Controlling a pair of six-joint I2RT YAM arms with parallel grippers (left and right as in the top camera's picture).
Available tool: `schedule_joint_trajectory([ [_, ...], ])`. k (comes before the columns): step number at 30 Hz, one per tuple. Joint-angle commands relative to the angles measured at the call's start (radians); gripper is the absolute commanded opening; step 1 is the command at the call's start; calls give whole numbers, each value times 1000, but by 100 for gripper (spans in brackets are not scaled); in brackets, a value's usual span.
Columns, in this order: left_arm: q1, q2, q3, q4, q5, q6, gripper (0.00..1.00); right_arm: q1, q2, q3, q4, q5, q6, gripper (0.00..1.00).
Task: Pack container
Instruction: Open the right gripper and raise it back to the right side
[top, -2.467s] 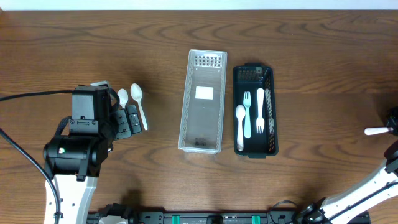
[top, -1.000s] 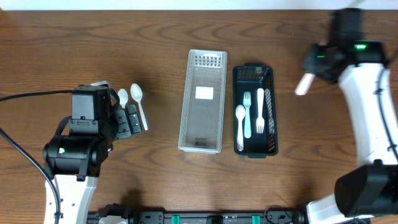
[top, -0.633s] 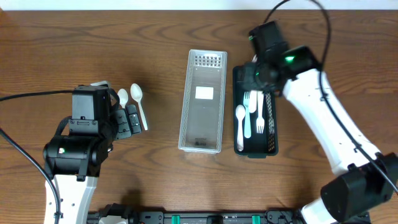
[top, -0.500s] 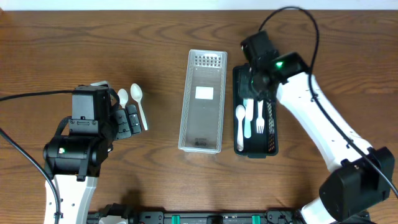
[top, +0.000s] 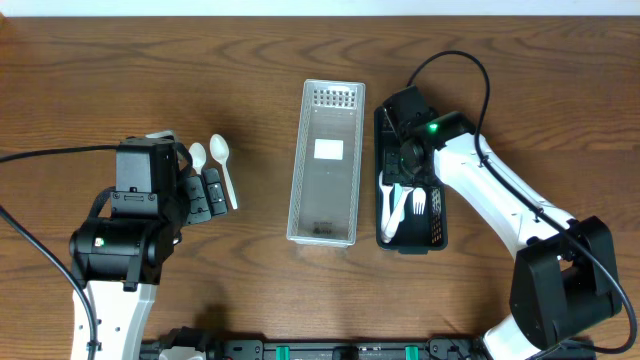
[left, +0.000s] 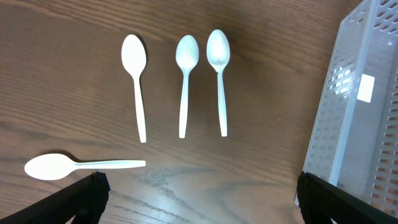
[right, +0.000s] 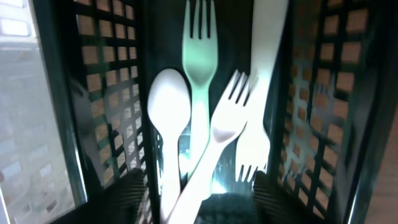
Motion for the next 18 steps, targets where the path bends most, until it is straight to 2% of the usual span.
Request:
schedule_joint_trajectory([
  [1,8,-1,14,-8,-12,18,98,3,-13,43,12,3,-109,68],
  [7,8,0,26,-15,17,24,98,-47,-70,290,-27,44,-206,79],
  [10,4,37,62,27,29,7,98,-112,-95,410,-86,150,-234,88],
  [13,4,141,98,55,14,15,98,-199,-106,440,-115,167,-307,98],
  [18,10,390,121,122,15,8,98,-338,-94,408,-167,99,-379,99],
])
